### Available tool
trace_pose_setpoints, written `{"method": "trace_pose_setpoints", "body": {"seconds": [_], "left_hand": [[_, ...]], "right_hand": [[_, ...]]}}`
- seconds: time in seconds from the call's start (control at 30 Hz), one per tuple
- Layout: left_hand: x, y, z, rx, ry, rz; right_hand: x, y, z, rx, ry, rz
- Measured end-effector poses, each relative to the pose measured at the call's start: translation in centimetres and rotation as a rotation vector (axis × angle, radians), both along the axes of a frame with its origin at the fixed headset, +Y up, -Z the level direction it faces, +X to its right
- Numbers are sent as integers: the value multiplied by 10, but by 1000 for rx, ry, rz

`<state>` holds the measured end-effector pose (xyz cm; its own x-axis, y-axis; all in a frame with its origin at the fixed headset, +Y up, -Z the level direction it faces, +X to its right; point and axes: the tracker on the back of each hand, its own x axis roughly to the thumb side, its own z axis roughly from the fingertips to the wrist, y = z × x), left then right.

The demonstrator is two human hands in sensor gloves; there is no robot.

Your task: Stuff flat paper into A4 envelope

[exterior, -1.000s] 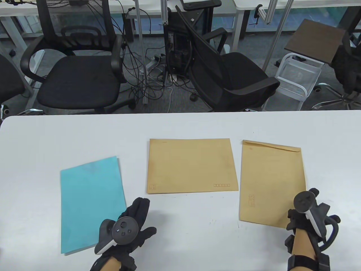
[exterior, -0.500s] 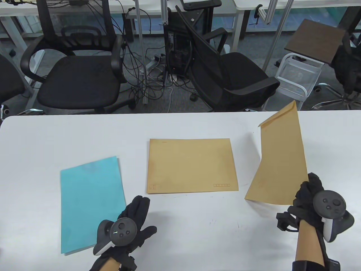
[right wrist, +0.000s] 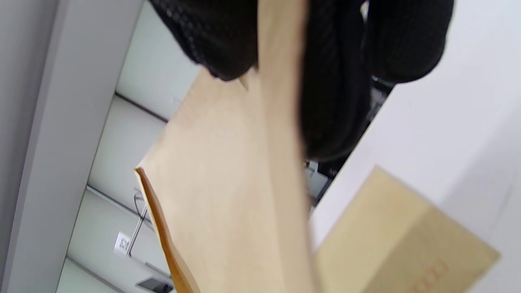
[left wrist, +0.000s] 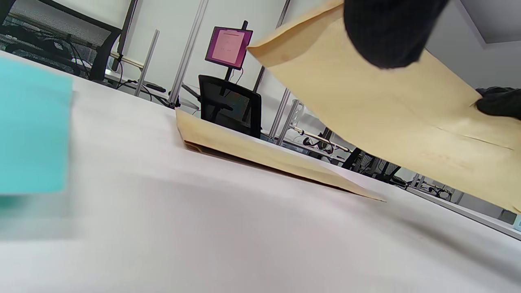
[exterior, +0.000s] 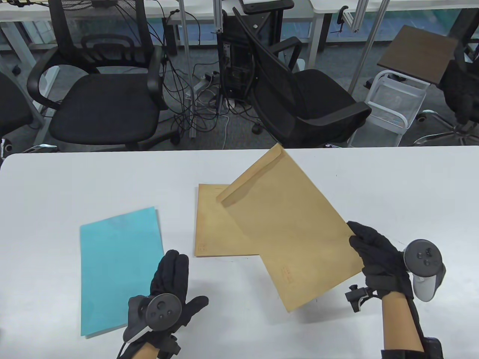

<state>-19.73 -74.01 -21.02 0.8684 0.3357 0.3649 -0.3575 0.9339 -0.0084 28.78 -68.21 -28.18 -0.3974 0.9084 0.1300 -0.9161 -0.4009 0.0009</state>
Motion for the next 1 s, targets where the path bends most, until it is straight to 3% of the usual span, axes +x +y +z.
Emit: {"method": "trace_pose_setpoints", "body": {"seconds": [0.23, 0.47, 0.57, 0.87, 1.0], "left_hand": [[0, 1, 0, 3, -2, 2], [-1, 0, 0, 36, 18, 17], [-2, -2, -2, 19, 22, 6], [-2, -5, -4, -8, 27, -1], [-2, -4, -4, -17, 29, -4]], "right_hand": [[-25, -28, -23, -227, 309, 39], [-74, -43, -46, -338, 497, 517], [-90, -50, -53, -302, 504, 700], [-101, -68, -64, -269, 505, 724], [-88, -55, -64, -152, 389, 653]]}}
